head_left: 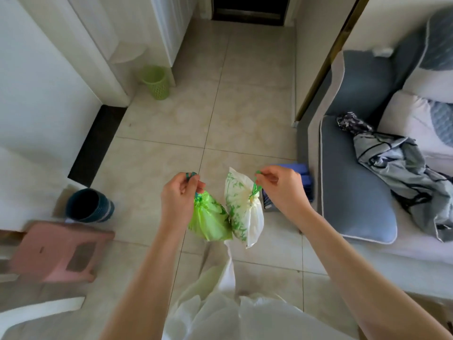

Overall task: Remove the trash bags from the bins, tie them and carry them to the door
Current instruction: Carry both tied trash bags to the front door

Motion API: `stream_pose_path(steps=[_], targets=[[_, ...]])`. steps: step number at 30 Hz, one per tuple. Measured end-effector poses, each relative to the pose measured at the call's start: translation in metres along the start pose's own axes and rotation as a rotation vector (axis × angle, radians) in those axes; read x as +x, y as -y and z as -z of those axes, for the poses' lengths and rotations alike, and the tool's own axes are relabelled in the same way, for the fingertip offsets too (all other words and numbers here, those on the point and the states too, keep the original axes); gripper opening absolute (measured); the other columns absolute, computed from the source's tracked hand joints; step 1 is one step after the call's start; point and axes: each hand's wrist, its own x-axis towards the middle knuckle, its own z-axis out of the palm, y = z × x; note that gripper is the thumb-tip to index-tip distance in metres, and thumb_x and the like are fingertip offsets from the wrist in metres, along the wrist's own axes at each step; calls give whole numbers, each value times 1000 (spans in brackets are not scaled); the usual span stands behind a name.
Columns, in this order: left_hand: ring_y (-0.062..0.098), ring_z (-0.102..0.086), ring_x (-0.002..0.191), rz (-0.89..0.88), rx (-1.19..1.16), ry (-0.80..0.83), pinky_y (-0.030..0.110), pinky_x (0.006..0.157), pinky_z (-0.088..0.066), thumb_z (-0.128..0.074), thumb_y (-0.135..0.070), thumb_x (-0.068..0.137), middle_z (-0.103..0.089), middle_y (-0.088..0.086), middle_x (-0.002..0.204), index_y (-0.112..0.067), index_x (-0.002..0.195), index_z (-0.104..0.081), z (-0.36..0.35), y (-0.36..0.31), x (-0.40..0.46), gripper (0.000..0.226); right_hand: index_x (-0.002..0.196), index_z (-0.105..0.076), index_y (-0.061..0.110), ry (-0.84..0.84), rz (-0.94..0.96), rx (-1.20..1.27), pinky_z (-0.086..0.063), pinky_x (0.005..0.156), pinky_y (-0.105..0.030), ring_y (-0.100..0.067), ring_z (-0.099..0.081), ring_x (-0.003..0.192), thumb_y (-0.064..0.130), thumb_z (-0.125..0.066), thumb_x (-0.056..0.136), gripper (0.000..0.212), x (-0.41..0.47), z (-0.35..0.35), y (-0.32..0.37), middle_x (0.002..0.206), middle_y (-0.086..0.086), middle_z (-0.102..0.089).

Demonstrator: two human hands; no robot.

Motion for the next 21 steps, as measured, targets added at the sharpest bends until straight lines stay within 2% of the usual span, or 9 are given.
stream_pose_path(steps=[1,3,6,16,19,21], targets=[[13,-66,63,-3,4,10,42,76,-58,-56,-9,94,-70,4,71,-3,87,-66,-4,-2,23,14,89,-72,11,-9,-3,-25,-46,72,-9,0,-63,69,19,-63,88,12,21,-3,5,71,6,-69],[14,-66,63,-15,19,47,41,75,-58,-56,-10,93,-71,3,69,-2,86,-65,-12,-8,67,15,88,-72,12,-25,-19,-69,-48,79,-22,-12,-65,74,20,-62,88,13,64,-8,15,71,4,-69],[15,-65,62,-27,30,129,46,75,-57,-58,-12,93,-70,2,66,-1,83,-64,-22,-19,132,16,87,-69,10,-64,-62,-83,-48,74,-28,-24,-64,75,19,-59,89,13,123,-14,30,74,-6,-72],[26,-68,68,-59,94,219,47,74,-56,-57,-13,93,-67,0,63,-2,77,-62,-72,-70,345,20,89,-64,9,-139,-94,-92,-44,62,-27,-22,-59,71,18,-58,89,11,324,-10,72,75,-8,-67],[27,-69,68,-83,123,195,47,74,-56,-55,-13,94,-66,0,62,-2,78,-63,-94,-81,409,21,82,-58,11,-119,-97,-64,-38,52,-15,-15,-50,59,14,-55,88,8,390,-7,78,64,-2,-58],[22,-67,64,-99,145,150,46,73,-57,-54,-14,94,-66,-2,62,-4,78,-65,-111,-90,450,21,79,-55,12,-109,-77,-48,-36,48,-14,-10,-44,55,12,-54,87,8,437,-4,84,60,2,-51]])
